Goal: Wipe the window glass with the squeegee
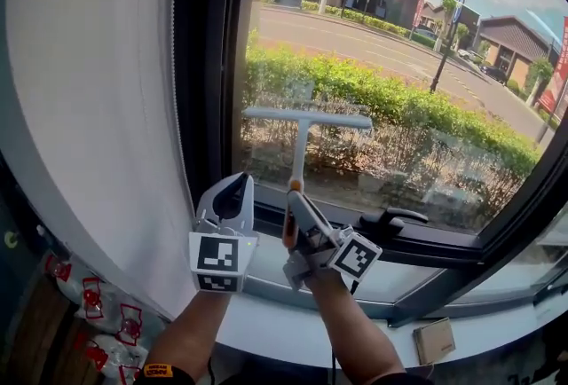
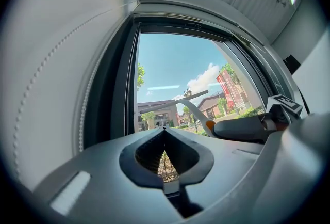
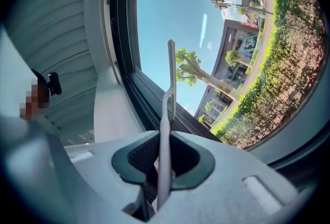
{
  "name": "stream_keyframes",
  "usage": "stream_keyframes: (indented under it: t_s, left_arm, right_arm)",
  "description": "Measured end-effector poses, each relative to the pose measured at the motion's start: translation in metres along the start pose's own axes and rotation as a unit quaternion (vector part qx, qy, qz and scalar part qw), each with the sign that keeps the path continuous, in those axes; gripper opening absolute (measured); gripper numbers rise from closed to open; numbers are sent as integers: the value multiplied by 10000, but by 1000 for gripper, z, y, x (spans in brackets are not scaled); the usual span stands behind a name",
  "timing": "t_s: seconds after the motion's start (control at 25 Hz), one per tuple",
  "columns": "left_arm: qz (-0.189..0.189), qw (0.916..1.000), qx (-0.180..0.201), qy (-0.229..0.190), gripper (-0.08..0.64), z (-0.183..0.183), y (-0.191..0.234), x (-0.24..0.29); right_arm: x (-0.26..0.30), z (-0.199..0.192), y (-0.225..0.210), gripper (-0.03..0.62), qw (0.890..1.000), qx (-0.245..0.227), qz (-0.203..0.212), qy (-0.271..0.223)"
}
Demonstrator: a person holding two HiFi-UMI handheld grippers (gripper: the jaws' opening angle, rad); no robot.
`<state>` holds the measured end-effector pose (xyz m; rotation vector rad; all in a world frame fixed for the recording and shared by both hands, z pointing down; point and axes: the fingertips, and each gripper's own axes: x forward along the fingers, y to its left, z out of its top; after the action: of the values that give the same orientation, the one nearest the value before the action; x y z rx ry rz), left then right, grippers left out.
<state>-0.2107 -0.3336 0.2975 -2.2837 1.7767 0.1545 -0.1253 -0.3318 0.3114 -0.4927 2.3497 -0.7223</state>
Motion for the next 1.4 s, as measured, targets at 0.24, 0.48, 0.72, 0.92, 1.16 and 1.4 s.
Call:
stream_keyframes:
  t_s: [0.24, 0.48, 0.72, 0.92, 1.16, 1.4]
  left_arm:
    - [-49, 9993, 157, -337, 11, 32, -11, 1]
    - [-285, 9945, 359, -943, 11, 98, -39, 17]
    - [-480, 9874, 539, -1406, 11, 164, -74, 37]
    - [-528, 9833, 614, -1629, 11, 192, -91, 45]
    - [-556, 9839, 610, -1584, 11, 192, -103, 50]
    - [-540, 9884, 517, -1324, 11, 164, -109, 52]
  right_arm:
    - [-3, 19, 27, 48, 9994, -256, 240, 23]
    - [0, 99, 73, 48, 9921, -1051, 638, -250]
    - [2, 185, 106, 48, 9840, -1438, 892, -559]
    - [5, 216, 115, 48, 9825, -1457, 991, -610]
    - [3, 220, 103, 48, 9863, -1180, 991, -592]
    - [-17, 200, 85, 48, 9898, -877, 981, -551]
